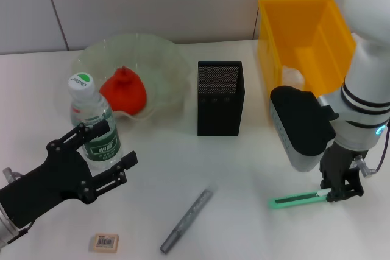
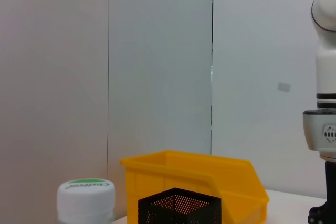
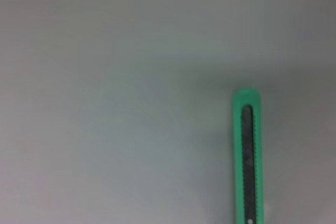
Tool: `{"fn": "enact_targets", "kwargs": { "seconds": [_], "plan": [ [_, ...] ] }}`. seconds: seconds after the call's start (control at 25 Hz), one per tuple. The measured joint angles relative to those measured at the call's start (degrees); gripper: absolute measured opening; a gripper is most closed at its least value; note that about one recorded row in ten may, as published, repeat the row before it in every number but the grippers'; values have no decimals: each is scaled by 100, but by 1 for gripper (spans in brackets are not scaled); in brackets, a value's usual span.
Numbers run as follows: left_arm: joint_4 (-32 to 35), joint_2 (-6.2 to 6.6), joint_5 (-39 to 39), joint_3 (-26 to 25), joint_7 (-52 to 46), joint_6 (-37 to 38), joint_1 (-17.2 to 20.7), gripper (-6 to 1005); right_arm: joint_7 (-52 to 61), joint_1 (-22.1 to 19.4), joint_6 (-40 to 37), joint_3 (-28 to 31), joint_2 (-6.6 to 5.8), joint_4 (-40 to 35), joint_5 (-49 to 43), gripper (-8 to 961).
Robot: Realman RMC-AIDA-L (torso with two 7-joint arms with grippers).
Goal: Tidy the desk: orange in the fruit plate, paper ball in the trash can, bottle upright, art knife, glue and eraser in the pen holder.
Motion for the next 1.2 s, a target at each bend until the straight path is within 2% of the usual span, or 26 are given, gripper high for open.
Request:
{"fn": "enact_targets", "kwargs": {
  "seconds": [0.24,0.68,1.0,1.16,1.2],
  "plan": [
    [-2,0,0,0,0,2,1,809,30,-31,34,-126,3,-1,-7,177],
    [-5,0,0,0,0,16,9,808,76,-52,-115,-155,7,167,-16,183],
    [8,0,1,0,0,37,17,808,177,-223,-669,80,-20,1139,-104,182],
    [11,0,0,0,0,44,12,808,213,-295,-1045,489,-21,1900,-176,183],
    [11,0,0,0,0,44,12,808,213,-295,-1045,489,-21,1900,-176,183]
  ]
}}
